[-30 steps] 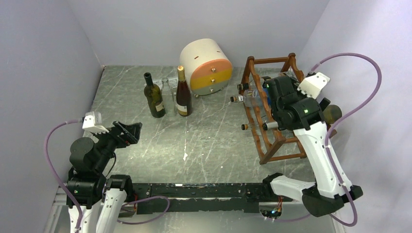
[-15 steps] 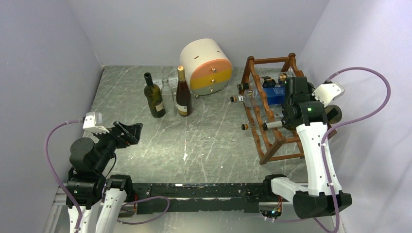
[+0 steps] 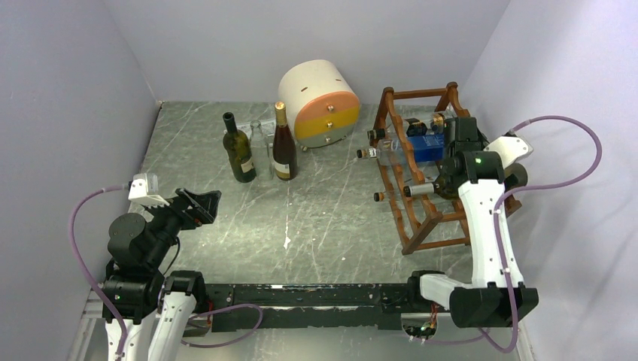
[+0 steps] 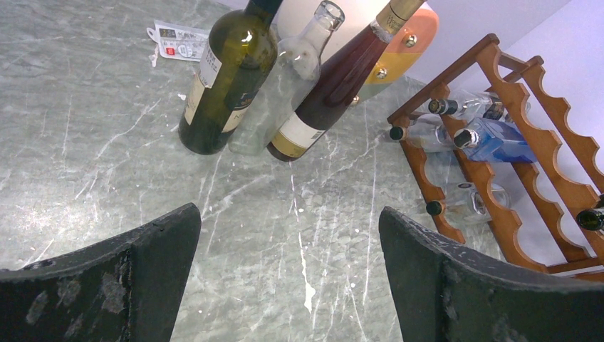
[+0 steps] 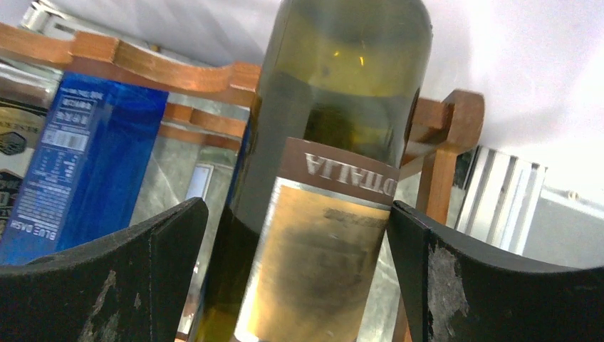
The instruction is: Take the wine bottle off the wine rack
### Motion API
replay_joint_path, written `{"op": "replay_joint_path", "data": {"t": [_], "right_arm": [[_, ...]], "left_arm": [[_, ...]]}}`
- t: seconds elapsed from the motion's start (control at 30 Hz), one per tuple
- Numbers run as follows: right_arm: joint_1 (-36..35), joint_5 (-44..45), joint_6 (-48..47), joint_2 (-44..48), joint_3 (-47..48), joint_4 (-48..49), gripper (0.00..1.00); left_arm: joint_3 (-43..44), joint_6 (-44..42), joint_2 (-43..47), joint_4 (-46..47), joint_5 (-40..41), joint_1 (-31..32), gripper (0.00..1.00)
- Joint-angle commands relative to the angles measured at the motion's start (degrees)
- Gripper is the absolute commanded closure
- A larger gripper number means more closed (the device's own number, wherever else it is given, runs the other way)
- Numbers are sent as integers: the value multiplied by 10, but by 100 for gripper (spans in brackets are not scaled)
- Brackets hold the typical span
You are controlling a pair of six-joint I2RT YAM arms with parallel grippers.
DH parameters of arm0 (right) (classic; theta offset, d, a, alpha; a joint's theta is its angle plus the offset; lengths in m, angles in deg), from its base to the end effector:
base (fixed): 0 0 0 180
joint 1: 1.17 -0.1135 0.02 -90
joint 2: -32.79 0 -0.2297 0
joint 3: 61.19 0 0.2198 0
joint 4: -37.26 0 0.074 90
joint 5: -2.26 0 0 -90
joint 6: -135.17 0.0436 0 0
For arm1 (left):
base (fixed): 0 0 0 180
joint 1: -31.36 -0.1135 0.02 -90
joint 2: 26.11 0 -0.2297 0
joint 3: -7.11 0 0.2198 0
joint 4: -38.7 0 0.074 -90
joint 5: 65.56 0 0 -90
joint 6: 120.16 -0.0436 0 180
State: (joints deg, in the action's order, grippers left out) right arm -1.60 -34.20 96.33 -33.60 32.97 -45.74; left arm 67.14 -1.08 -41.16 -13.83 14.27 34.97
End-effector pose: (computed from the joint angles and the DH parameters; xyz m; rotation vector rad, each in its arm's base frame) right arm 0.1797 -0.0337 0.3443 1.2156 1.7793 -0.6768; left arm 0.0689 -0.0121 0.3132 -0.2496 1.7160 -0.5739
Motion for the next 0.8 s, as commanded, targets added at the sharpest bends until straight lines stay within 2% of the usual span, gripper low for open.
{"op": "replay_joint_path", "data": {"t": [0.0, 0.2, 0.47, 0.6, 0.77], "right_arm": [[4, -47, 104, -39, 17, -20, 0], [4, -46, 119, -33, 21, -29, 6], [4, -67, 122, 19, 33, -4, 45], [4, -86, 109, 47, 39, 34, 67], [4, -115, 81, 77, 39, 85, 89]], "left_arm": [[-4, -8, 2, 17, -10, 3, 1], [-3, -8, 4, 15, -8, 3, 1], [-3, -8, 1, 15, -9, 3, 1], [-3, -8, -2, 14, -10, 3, 1], [-2, -9, -4, 13, -9, 3, 1]]}}
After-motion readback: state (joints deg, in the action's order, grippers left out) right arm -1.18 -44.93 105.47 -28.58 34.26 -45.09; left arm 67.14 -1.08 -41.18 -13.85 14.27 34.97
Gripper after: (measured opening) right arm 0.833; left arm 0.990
